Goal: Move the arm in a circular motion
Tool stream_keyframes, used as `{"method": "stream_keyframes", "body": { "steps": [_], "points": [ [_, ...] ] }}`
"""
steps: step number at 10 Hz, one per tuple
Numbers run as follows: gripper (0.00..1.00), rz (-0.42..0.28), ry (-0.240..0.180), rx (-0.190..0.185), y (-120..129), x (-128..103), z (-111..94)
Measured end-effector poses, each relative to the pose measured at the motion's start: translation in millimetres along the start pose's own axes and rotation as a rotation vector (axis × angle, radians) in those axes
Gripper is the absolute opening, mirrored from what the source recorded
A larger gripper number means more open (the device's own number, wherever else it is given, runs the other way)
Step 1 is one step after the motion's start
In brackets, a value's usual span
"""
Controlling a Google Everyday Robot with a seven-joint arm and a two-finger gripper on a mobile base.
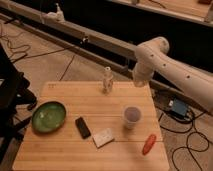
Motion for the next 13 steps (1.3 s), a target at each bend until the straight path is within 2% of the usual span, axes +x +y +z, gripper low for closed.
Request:
{"method": "stream_keyframes", "body": {
  "steps": [2, 3, 4, 6, 8, 10, 11, 13],
  "points": [
    [0.00, 0.099, 0.052, -0.036, 44, 18, -17],
    [0.00, 0.127, 0.073, -0.051, 54, 30, -22],
    [0.00, 0.135, 0.083, -0.062, 54, 42, -23],
    [0.00, 0.105, 0.086, -0.079, 33, 62, -15],
    [0.00, 0.040, 0.054, -0.083, -3, 68, 7],
    [0.00, -0.044, 0.002, -0.067, -45, 63, 33],
    [0.00, -0.063, -0.008, -0.061, -53, 60, 37],
    [0.00, -0.158, -0.055, -0.026, -87, 42, 50]
  ]
}}
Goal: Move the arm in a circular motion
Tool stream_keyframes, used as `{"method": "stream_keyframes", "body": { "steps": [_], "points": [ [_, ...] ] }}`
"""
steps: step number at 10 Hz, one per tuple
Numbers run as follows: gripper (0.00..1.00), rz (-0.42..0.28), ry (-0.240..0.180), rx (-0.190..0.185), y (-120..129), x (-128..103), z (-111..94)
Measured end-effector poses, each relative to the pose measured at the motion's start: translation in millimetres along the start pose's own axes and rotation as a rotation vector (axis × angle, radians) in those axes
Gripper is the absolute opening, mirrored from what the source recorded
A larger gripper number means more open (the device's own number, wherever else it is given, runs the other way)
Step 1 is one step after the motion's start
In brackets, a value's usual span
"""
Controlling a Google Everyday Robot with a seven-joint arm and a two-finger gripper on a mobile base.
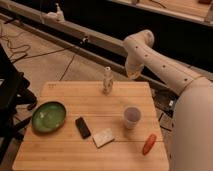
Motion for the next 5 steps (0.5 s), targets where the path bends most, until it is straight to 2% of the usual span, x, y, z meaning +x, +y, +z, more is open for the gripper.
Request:
{"method": "stream_keyframes", "body": {
  "steps": [2, 3, 5],
  "points": [
    [0.00, -0.035, -0.029, 0.000, -2, -15, 4],
    [0.00, -0.037, -0.044, -0.014, 8, -28, 3],
    [0.00, 0.007, -0.043, -0.078, 47, -47, -11]
  ]
}}
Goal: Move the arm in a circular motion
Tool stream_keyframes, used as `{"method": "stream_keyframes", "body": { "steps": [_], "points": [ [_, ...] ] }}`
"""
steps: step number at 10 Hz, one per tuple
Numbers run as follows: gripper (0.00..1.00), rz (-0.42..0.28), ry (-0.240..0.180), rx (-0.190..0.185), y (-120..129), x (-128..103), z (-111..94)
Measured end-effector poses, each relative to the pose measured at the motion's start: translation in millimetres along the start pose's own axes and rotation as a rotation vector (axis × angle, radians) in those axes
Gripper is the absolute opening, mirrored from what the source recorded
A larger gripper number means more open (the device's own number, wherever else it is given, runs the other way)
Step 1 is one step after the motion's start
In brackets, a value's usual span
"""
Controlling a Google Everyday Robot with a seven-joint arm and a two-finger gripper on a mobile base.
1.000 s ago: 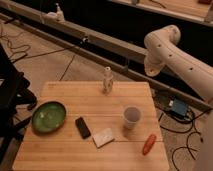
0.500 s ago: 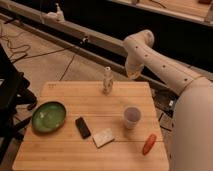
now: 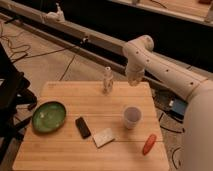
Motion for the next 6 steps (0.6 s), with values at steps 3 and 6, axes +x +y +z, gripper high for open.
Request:
{"method": "stream_keyframes", "body": {
  "steps": [3, 6],
  "points": [
    [0.00, 0.121, 0.031, -0.086, 63, -9, -19],
    [0.00, 0.207, 0.076, -0.124, 77, 29, -25]
  ]
}}
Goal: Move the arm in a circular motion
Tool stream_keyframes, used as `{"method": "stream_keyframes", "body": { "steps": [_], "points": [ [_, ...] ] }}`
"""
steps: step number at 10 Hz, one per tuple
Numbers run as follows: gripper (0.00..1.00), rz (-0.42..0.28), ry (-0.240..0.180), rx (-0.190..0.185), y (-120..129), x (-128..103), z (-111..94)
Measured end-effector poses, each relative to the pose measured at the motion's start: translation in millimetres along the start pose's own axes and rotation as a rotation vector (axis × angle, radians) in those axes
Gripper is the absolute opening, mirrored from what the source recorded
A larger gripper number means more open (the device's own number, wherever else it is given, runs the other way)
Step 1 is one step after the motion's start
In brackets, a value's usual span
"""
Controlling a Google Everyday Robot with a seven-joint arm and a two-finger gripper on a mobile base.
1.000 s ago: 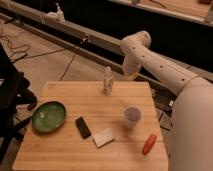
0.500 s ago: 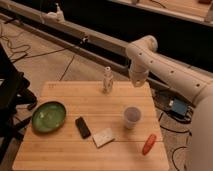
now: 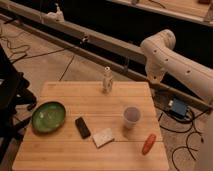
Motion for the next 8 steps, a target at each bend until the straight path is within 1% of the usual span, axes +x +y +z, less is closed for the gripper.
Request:
{"method": "stream_keyframes", "body": {
  "steps": [1, 2, 4, 5, 6, 7, 8],
  "points": [
    [0.00, -0.012, 0.001, 0.000, -15, 8, 3],
    [0.00, -0.047, -0.006, -0.003, -40, 16, 12],
    [0.00, -0.130, -0.029, 0.003, -86, 16, 25],
    [0.00, -0.163, -0.040, 0.010, -102, 13, 29],
    [0.00, -0.204, -0.055, 0.027, -119, 6, 32],
    [0.00, -0.238, -0.072, 0.051, -131, -4, 31],
    [0.00, -0.271, -0.090, 0.085, -142, -16, 29]
  ]
}}
